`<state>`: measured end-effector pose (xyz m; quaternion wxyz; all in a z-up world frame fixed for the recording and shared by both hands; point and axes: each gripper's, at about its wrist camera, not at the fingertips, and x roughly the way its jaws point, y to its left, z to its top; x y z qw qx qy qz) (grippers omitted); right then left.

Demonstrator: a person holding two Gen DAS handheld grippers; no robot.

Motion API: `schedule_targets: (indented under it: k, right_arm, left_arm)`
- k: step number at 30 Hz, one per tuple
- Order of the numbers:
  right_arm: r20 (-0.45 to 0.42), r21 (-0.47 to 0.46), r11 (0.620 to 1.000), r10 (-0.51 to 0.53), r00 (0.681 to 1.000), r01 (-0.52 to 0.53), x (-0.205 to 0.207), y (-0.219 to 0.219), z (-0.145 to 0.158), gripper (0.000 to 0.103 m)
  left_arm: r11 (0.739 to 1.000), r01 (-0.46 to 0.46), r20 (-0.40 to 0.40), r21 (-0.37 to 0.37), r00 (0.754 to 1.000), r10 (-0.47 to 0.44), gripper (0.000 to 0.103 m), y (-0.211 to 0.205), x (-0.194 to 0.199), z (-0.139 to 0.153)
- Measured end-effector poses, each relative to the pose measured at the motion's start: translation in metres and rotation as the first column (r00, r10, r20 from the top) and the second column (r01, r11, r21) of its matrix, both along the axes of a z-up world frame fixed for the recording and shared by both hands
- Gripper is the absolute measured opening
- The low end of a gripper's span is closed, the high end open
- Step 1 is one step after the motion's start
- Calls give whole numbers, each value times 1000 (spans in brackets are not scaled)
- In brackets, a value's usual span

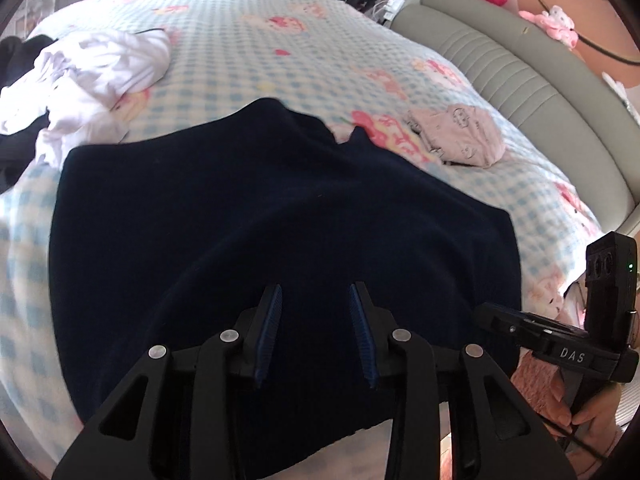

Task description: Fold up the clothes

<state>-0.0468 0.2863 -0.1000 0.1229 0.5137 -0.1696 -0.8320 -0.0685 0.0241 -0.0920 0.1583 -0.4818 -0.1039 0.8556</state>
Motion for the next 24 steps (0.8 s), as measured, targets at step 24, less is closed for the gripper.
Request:
schedule_targets:
  k: [24]
  right_arm:
    - [5,183,982,-56,998,55,25,-17,8,28]
  left_arm:
    - [981,-138,148,134,982,118,38,-80,40,-17]
